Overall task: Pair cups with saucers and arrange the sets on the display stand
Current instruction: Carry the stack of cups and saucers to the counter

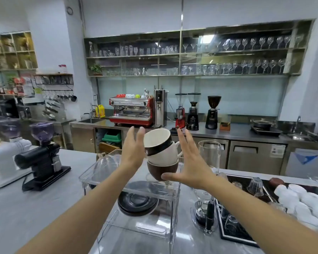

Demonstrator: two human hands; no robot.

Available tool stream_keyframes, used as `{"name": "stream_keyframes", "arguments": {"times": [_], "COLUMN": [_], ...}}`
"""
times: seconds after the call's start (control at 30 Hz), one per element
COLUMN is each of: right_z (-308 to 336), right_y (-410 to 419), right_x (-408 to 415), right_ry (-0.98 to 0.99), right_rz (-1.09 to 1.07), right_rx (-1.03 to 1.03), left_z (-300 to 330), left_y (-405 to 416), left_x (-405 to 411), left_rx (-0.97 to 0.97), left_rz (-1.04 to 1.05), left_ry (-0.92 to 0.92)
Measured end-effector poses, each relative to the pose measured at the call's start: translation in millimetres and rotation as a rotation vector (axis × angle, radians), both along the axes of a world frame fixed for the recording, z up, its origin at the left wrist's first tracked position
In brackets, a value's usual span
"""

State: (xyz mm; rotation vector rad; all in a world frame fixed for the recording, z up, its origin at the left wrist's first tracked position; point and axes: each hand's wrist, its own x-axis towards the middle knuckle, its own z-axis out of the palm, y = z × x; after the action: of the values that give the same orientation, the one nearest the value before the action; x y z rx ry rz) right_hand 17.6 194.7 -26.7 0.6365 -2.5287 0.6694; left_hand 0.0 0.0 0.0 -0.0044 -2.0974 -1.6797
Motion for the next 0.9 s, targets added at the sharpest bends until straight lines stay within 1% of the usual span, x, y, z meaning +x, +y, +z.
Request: {"name": "stream_keyframes", "arguments": {"times": [0.03,0.1,0.13,0.33,0.6,0.7,0.9], "right_z": [-1,-3,-5,-8,-15,-18,-19], "right_y": [-2,-7,-9,-18,-28,-33,-37], "right_x": [0,-2,-3,-7,-9,-10,-9], "right_ry": [-0.021,-0.04,-0.039,-0.018,0.016,0.036,0.06], "right_rz": [0.036,0.037,0.035,0.038,-0.003,-0.034,-0.04], "right_rx": [-0.038,-0.066,-0.07,-0.111,-0.094,-0.116,-0.156], "left_z": [1,1,3,-4,-16,-16,-15], "left_y": [0,0,-1,3,13,17,19], "left_x": [-3,-9,-10,-12,-14,-13,-12], "left_rx": [0.11,0.345,0.428,0.522,0.644,0.695,0.743], "left_rz": [-0.031,-0.111,-0.146,-0.216,-0.341,-0.405,-0.393], "left_ry": [-0.055,-0.18,-0.197,-0.316,-0.422,-0.42,-0.39]}}
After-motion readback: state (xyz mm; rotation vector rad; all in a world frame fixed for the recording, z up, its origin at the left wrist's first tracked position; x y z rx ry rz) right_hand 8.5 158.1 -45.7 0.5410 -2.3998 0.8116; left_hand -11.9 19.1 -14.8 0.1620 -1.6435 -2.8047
